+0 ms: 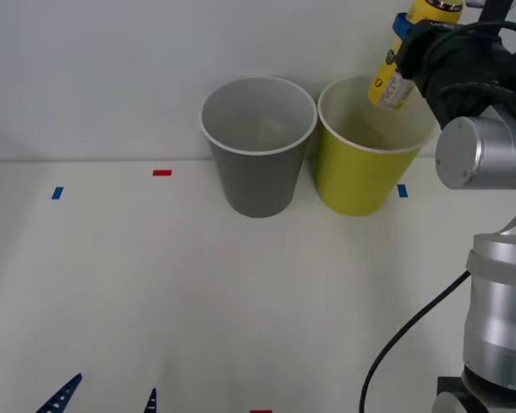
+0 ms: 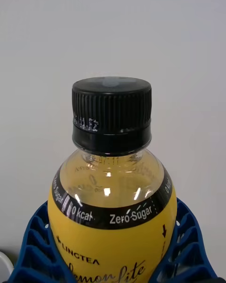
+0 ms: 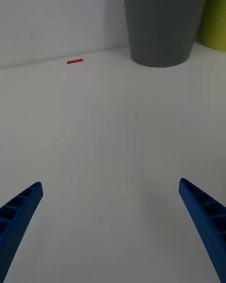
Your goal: Put cans in the gray bin and PET bottles in the light green bin.
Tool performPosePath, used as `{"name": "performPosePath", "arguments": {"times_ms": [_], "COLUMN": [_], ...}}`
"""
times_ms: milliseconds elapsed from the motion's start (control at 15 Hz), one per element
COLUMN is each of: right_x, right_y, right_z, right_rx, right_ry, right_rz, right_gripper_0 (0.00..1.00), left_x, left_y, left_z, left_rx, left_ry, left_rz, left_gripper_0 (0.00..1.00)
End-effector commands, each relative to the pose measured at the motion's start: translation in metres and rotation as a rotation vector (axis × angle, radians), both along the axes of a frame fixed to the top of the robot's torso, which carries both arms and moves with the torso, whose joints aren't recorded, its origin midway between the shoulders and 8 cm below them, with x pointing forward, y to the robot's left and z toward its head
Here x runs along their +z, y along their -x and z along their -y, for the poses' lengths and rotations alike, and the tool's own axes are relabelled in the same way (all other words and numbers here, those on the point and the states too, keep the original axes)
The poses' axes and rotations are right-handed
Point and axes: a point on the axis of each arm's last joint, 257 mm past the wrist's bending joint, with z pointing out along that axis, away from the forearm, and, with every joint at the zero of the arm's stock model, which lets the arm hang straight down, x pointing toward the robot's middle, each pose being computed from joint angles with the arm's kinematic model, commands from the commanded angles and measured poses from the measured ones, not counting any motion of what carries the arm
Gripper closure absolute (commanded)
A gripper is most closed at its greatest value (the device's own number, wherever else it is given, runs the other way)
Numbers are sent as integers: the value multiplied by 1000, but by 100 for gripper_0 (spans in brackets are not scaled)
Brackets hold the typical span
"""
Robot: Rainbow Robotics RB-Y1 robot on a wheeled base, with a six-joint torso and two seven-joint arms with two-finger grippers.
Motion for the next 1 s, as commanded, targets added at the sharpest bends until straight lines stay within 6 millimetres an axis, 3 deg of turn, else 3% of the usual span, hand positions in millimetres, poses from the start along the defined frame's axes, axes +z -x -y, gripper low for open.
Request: {"name": "performPosePath", "arguments": {"times_ms": [67, 133, 200, 400, 667, 1000], "right_x": [0, 0, 2, 9, 27, 10], "right_y": [0, 0, 0, 3, 36, 81], "right_z": [-2, -1, -1, -3, -17, -28], "right_rx": [2, 1, 1, 4, 38, 78], "right_ry": [6, 9, 8, 17, 23, 65], "right_rz": [2, 2, 5, 21, 13, 25], "right_gripper_0": [48, 10, 0, 0, 0, 0], "left_x": [0, 0, 0, 0, 0, 0], "left_y": [0, 0, 0, 0, 0, 0], "left_z": [0, 0, 0, 0, 0, 0], "left_rx": [0, 0, 0, 0, 0, 0], "left_ry": [0, 0, 0, 0, 0, 0], "left_rz": [0, 0, 0, 0, 0, 0], "left_gripper_0": [0, 0, 0, 0, 0, 0]}}
